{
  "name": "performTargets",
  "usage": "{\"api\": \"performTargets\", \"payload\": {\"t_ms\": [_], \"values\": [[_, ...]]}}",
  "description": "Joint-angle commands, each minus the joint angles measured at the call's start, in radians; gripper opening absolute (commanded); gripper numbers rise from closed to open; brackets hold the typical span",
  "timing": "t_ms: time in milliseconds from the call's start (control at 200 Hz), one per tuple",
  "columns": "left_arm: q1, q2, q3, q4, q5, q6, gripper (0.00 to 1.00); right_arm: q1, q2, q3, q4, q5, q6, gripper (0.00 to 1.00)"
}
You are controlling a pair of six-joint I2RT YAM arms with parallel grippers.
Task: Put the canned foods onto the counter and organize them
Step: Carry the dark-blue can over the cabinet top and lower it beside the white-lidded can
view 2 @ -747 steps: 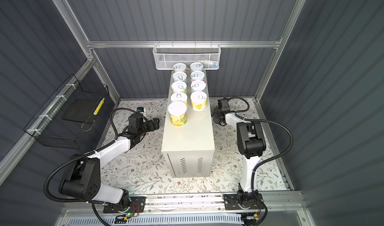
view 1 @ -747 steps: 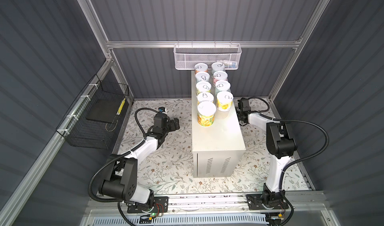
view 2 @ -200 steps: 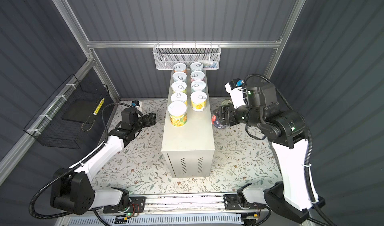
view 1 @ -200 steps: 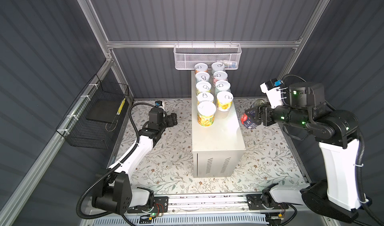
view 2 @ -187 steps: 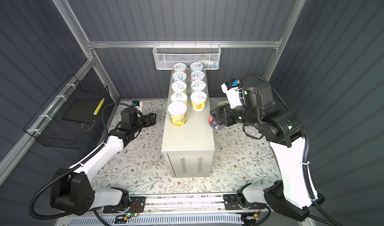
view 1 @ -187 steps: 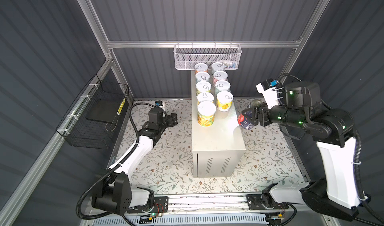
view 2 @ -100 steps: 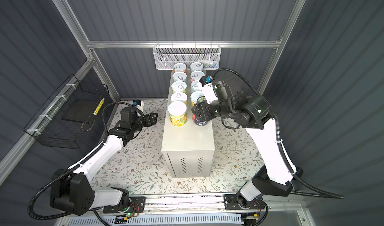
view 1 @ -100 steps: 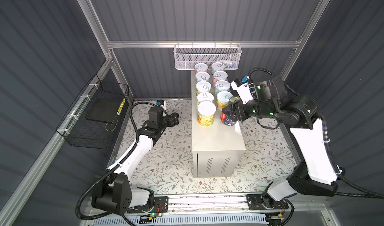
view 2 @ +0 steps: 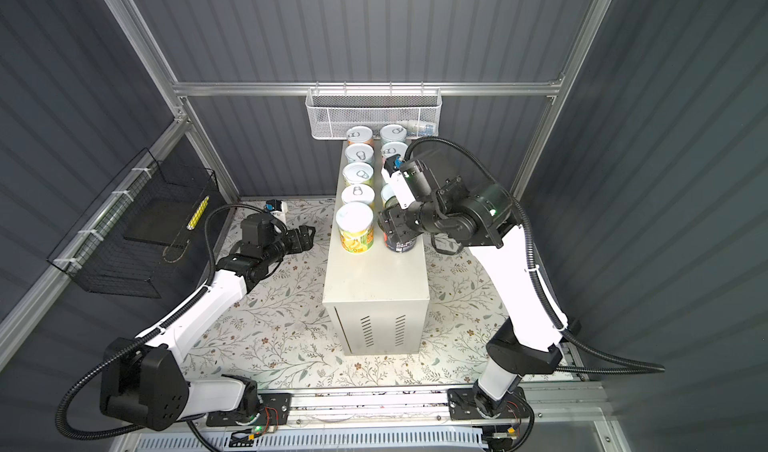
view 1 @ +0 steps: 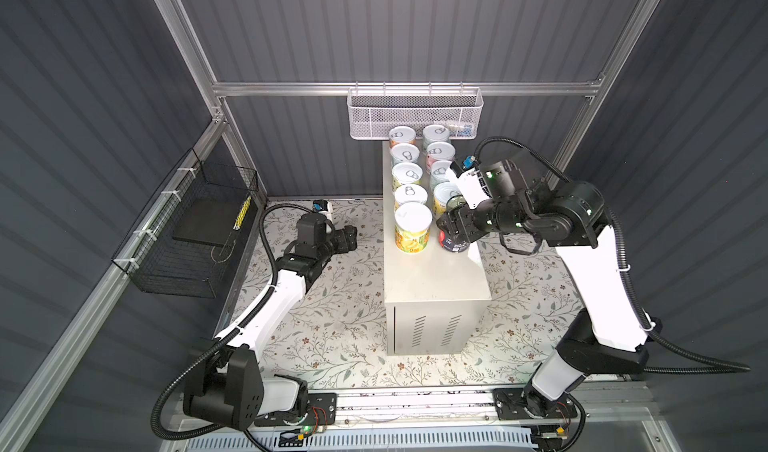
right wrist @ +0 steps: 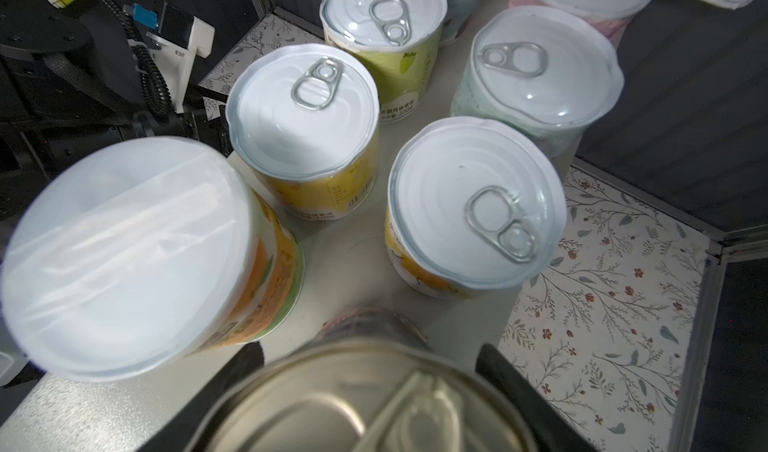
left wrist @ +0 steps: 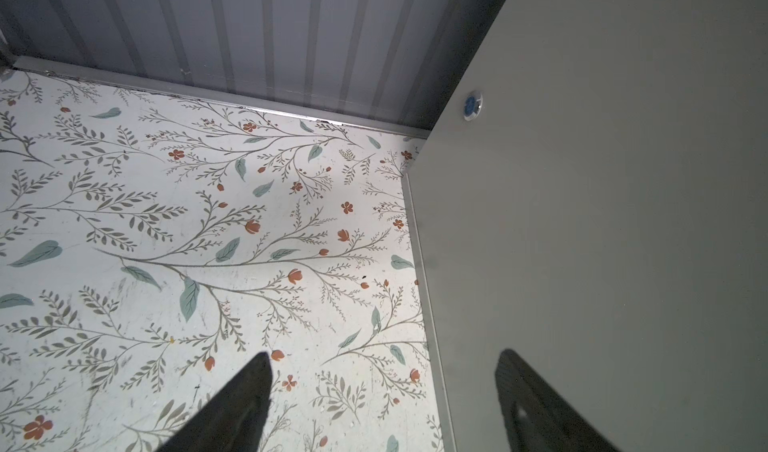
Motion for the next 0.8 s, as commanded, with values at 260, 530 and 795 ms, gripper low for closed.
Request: {"api": "performTargets", "payload": {"t_ms": [260,530,795], "values": [[-0.005,-0.022,-0.012,-0.001,-0.01,0.021,0.86,0.007,-0.006,0.037,0.05,0.025,-0.024,0.61],[-0.005,-0.031,-0.015,0.001,-0.013,0.022,0.86,0.01,-0.008,0.035,0.064,0.034,-0.042,0.79],[-0.005,-0.031,-0.012,-0.004,-0.012,0.02,0.86,0.012,-0.029,0.017,0.094,0.004,-0.038,0.89]]}}
